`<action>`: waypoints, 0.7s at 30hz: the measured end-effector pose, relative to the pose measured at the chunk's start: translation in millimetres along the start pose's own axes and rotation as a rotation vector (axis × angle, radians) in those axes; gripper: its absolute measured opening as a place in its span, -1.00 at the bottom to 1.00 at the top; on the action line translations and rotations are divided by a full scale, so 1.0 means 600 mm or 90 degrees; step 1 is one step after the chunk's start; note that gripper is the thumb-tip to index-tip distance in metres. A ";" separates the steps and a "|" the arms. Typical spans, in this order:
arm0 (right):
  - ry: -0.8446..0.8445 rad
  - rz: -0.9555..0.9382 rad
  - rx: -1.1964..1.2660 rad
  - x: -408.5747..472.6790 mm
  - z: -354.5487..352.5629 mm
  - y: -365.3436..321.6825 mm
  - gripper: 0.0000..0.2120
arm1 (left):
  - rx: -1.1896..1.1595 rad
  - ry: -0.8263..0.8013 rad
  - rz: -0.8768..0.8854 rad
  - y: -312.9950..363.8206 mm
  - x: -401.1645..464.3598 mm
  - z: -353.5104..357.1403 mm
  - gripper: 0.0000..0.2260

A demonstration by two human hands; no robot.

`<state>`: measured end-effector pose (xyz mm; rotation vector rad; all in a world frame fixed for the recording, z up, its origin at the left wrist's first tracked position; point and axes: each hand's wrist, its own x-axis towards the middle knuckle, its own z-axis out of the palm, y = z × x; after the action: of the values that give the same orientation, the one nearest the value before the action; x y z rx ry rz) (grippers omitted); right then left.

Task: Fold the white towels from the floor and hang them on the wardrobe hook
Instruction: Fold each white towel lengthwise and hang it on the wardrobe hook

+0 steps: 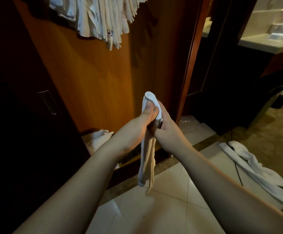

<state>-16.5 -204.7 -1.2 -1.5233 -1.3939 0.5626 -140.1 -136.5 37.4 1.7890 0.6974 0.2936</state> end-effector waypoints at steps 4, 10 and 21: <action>0.058 0.047 0.007 0.015 -0.016 -0.007 -0.49 | -0.041 0.053 0.036 -0.013 0.008 -0.020 -0.29; -0.003 0.044 0.124 0.059 -0.087 -0.039 -0.63 | -0.136 0.305 0.117 -0.027 0.033 -0.061 -0.38; -0.036 0.026 0.497 0.118 -0.161 -0.061 -0.43 | -0.303 -0.002 0.128 0.051 0.052 -0.084 -0.74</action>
<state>63.6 -175.4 90.5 -0.9025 -0.9979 1.0345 -132.5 -84.5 77.9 1.4003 0.4010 0.5439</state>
